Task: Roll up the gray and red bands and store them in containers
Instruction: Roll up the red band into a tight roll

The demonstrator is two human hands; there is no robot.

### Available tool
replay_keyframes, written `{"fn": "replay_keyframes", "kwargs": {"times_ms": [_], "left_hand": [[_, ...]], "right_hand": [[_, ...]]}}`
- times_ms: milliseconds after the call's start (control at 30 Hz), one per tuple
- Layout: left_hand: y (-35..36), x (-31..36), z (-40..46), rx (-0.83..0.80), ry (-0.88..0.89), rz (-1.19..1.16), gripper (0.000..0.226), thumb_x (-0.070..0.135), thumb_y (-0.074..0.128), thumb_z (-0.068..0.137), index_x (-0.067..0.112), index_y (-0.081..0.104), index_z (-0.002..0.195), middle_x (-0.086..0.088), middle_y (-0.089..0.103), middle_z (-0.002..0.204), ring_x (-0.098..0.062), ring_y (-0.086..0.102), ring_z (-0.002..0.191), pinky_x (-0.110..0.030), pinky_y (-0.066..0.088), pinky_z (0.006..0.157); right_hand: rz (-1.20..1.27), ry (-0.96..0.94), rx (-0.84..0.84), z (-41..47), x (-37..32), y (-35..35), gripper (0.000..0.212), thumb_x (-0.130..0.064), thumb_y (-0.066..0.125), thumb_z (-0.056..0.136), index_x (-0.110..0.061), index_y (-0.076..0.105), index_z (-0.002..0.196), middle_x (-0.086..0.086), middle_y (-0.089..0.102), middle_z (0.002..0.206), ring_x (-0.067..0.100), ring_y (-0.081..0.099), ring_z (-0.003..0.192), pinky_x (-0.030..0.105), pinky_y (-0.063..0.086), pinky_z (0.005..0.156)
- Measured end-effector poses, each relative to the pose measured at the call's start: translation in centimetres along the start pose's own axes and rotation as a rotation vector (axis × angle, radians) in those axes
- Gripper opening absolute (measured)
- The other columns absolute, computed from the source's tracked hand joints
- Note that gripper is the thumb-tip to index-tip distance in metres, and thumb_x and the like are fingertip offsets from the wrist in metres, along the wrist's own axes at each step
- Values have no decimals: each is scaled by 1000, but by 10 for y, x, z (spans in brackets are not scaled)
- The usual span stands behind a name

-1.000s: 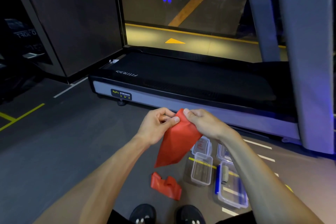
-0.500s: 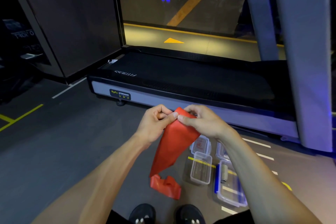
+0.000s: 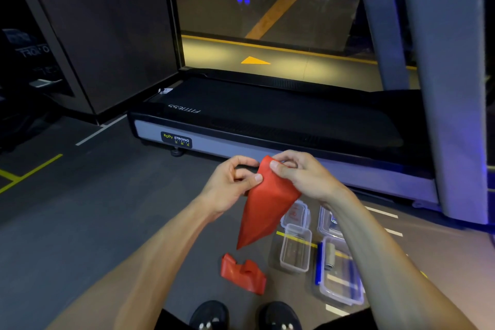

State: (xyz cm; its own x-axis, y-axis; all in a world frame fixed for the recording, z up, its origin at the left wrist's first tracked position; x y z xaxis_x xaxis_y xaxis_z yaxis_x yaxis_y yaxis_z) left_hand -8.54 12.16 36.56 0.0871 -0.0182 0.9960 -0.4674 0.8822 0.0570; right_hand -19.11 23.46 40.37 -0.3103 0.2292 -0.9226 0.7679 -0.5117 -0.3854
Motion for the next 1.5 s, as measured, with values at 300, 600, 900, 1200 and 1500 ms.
{"fn": "replay_keyframes", "kwargs": {"times_ms": [300,600,900,1200,1500], "left_hand": [[-5,9,-1,109,49,98,14,5,75,89,8,62,95,3,63,60,-4,55,53,-20,48,59],[7,2,-4,-42,-27,-102,14,15,66,94,12,56,85,1,42,59,-11,47,60,-25,49,68],[-17,-32,-9,-181,-139,215,16,0,71,91,13,64,98,-5,68,100,-14,62,91,-35,52,84],[-19,-65,-16,-316,-239,408,29,1,78,84,14,63,105,-7,67,102,-13,66,94,-32,53,94],[-27,-80,-16,-318,-263,497,21,13,81,85,20,63,94,1,59,90,-14,54,80,-28,45,74]], "right_hand": [[-181,-23,-29,0,-5,9,40,-38,51,106,0,66,107,4,62,85,16,54,75,36,42,72],[-233,-114,-2,-6,-18,3,36,-55,65,84,-24,71,100,1,74,90,12,67,77,44,55,76],[-234,-121,81,-4,-23,-16,37,-58,61,82,-24,72,92,1,74,84,22,71,78,48,55,77],[-172,-119,126,-1,-32,-19,50,-64,59,79,-16,72,88,12,72,85,14,60,70,49,53,77],[-98,-127,117,0,-39,-18,54,-69,60,75,-18,73,89,10,74,86,14,64,71,45,52,75]]}}
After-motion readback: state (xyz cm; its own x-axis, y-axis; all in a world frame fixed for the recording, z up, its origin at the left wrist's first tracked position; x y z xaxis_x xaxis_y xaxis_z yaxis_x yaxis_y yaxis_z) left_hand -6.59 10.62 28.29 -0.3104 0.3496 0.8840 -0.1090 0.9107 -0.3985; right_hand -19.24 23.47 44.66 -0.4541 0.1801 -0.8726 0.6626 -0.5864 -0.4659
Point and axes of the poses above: each hand's wrist, its own z-axis towards the middle knuckle, its own y-axis out of the palm, x = y × z, the point moved 9 cm from there along z, towards the middle knuckle
